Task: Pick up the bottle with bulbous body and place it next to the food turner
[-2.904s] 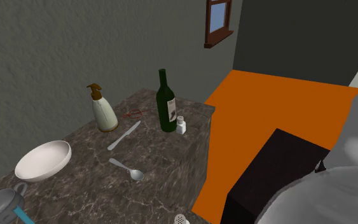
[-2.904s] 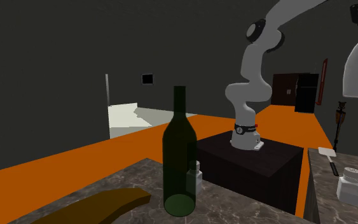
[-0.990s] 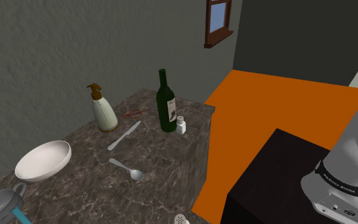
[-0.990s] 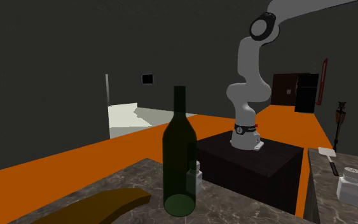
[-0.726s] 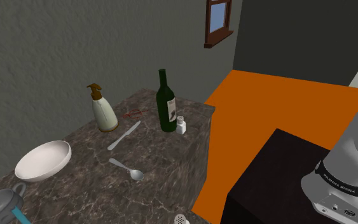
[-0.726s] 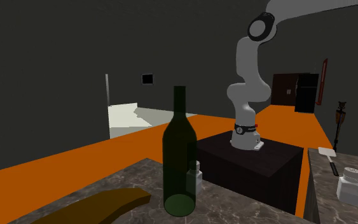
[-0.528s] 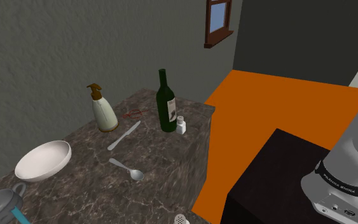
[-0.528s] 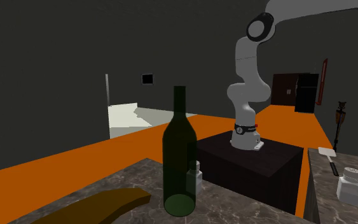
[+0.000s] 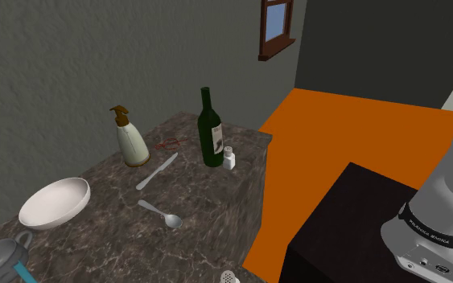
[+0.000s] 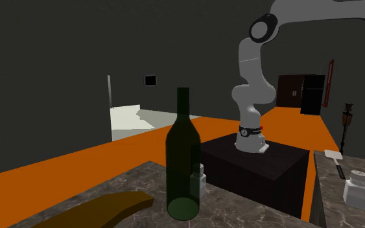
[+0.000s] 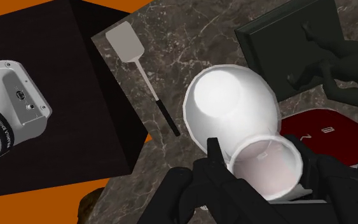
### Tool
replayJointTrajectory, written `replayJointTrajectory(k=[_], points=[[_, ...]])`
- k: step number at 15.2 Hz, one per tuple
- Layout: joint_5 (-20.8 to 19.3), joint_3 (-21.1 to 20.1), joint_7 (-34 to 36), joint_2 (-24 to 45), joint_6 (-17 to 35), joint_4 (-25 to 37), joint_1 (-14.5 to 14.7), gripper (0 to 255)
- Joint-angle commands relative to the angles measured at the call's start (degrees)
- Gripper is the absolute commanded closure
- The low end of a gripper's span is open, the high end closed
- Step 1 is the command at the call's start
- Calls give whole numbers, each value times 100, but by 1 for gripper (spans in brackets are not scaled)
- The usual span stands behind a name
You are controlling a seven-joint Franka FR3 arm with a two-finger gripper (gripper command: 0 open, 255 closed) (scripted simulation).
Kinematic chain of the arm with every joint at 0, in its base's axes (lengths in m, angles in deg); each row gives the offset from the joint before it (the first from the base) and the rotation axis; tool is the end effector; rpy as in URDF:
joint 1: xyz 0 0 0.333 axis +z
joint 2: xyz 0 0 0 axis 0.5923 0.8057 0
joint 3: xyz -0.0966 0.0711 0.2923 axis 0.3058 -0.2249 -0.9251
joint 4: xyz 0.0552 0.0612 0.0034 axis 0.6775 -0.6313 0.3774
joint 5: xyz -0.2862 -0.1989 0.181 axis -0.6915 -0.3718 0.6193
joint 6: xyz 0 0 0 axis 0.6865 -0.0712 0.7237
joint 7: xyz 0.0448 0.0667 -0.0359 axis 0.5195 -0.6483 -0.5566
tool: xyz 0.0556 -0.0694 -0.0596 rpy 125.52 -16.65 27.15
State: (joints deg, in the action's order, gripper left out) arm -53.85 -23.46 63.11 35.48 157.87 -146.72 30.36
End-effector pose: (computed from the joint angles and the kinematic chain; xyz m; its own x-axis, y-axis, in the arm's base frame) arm -0.0317 0.5417 0.5695 0.9861 -0.1568 0.0546 -0.1574 -0.9875 0.0078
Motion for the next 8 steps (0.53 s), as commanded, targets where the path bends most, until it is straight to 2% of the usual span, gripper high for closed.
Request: replayJointTrajectory(k=[1,8], points=[[-14,13,29,8,160,-161,-3,255],[-62,107,82,22,689,-690,-8,255]])
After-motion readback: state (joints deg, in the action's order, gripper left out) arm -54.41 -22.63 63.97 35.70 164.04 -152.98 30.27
